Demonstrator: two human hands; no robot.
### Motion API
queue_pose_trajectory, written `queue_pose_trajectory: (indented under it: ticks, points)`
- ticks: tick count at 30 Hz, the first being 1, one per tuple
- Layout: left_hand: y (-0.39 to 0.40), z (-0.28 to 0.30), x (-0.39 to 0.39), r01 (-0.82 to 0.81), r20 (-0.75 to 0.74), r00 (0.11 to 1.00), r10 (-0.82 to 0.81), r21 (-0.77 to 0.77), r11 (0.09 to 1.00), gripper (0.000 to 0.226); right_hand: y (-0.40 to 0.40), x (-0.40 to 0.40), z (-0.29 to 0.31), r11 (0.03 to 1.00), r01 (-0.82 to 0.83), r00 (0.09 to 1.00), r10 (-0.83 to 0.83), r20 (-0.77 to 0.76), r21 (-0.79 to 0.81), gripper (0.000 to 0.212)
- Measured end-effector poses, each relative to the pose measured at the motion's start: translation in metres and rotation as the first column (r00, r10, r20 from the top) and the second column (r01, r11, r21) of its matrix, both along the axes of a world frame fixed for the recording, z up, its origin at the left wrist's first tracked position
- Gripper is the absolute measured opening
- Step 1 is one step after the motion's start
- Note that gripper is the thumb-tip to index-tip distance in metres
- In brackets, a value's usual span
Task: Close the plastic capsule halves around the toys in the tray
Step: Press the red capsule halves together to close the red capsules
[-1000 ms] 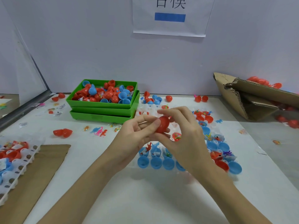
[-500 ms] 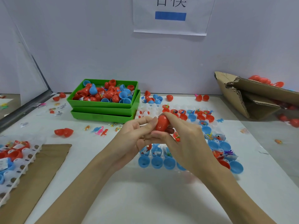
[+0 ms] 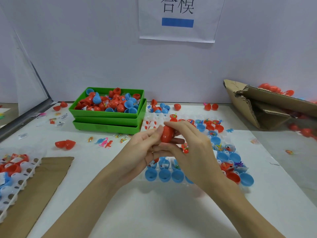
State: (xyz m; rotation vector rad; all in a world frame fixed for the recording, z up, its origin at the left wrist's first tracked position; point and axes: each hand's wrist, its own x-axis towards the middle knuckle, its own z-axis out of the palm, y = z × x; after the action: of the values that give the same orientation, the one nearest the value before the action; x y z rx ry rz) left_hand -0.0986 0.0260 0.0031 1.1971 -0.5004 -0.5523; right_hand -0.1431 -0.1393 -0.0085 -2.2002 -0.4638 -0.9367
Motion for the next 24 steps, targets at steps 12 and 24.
queue_pose_trajectory:
  ticks: [12,24]
  points:
    - [0.003,-0.003,0.009,-0.469,0.028,0.882,0.470,-0.023,0.883,0.043,-0.016,0.009,0.017,0.916,0.139,0.956,-0.026,-0.292,0.375,0.051]
    - [0.014,-0.007,0.019,-0.572,0.063,0.819,0.570,0.027,0.820,0.043,-0.139,0.129,0.103,-0.466,-0.015,0.942,0.290,0.168,0.885,0.049]
